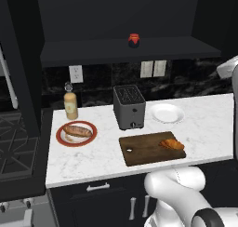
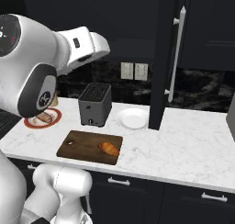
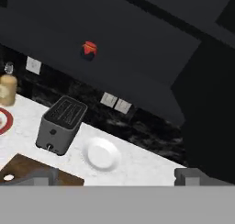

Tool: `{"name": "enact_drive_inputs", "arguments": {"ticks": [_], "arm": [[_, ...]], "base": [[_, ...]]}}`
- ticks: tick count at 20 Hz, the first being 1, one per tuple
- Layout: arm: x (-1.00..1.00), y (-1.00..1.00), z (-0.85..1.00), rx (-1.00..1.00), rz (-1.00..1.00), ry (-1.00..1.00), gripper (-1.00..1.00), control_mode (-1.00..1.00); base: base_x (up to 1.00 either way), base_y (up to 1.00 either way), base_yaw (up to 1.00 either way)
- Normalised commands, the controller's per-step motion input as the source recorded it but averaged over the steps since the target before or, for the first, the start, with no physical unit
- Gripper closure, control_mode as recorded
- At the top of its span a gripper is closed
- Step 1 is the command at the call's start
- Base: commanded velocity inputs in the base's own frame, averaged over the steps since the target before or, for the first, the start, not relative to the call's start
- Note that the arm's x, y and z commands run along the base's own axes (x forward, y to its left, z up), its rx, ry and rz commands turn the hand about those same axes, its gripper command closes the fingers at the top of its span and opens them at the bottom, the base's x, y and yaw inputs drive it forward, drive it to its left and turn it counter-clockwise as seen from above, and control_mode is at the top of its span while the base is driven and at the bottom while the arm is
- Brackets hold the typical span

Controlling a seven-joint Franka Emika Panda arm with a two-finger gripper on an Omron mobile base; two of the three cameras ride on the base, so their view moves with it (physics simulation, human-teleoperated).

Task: From the different types of pastries on the counter, select a croissant and place it on the cutting board. Then retrieve a jar of jam from the cabinet and place it alongside the croissant on the cutting board.

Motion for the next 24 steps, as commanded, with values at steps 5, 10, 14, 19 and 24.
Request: {"name": "enact_drive_inputs", "arguments": {"ticks": [5, 10, 14, 19, 24], "arm": [[0.00, 0.38, -0.49, 0.74, -0.11, 0.22, -1.00, -1.00], [0.12, 0.90, -0.44, 0.35, 0.10, 0.08, -1.00, -1.00], [0.84, 0.33, -0.29, 0.17, 0.10, -0.05, -1.00, -1.00], [0.58, 0.02, 0.31, -0.06, 0.06, -0.17, -1.00, -1.00], [0.44, 0.12, 0.54, -0.11, 0.04, -0.09, -1.00, -1.00]], "base": [[0.00, 0.00, 0.00], [0.00, 0.00, 0.00], [0.00, 0.00, 0.00], [0.00, 0.00, 0.00], [0.00, 0.00, 0.00]]}}
